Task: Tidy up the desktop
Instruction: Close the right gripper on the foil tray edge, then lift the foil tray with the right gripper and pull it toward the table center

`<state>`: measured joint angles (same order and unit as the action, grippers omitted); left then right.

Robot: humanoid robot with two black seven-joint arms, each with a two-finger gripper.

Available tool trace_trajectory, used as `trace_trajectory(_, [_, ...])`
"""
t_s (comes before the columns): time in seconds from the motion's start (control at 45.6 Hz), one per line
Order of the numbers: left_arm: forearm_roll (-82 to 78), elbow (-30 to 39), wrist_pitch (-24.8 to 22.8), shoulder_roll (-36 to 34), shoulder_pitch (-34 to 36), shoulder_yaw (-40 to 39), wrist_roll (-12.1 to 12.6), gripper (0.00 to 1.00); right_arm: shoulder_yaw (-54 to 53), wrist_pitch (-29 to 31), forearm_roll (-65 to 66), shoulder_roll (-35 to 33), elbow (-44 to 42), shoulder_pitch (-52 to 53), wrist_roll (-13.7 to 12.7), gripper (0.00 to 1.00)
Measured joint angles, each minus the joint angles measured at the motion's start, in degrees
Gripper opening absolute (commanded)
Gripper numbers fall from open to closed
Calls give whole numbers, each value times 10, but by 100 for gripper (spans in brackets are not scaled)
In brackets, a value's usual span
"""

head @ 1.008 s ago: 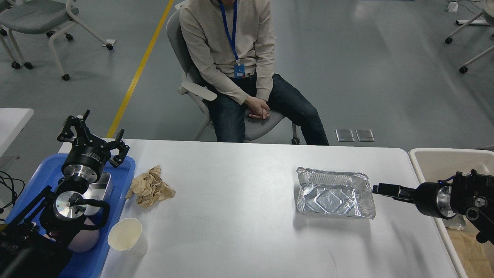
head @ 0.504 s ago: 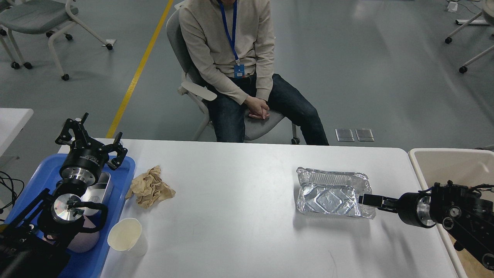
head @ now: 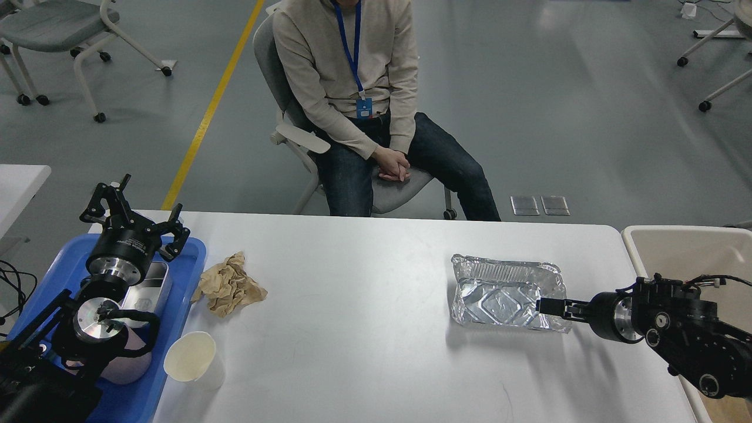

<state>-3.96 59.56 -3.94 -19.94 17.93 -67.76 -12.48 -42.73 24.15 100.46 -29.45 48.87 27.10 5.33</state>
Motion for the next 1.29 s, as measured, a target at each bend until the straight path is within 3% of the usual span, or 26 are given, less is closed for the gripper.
trace_trajectory(0.044, [0,0,0,0,0,0,0,96,2,0,-1,1,-3,0,0,7])
trace_trajectory(0.088, [0,0,0,0,0,0,0,96,5,-1,-2,1,-5,0,0,0])
trace_trajectory(0.942, [0,0,0,-2,-3,0,1,96,16,2,-7,0,-7,11,27,0])
trace_trajectory(1.292, [0,1,0,-5,-3,-1,1,96,16,27,-14,-23,31,19,35,0])
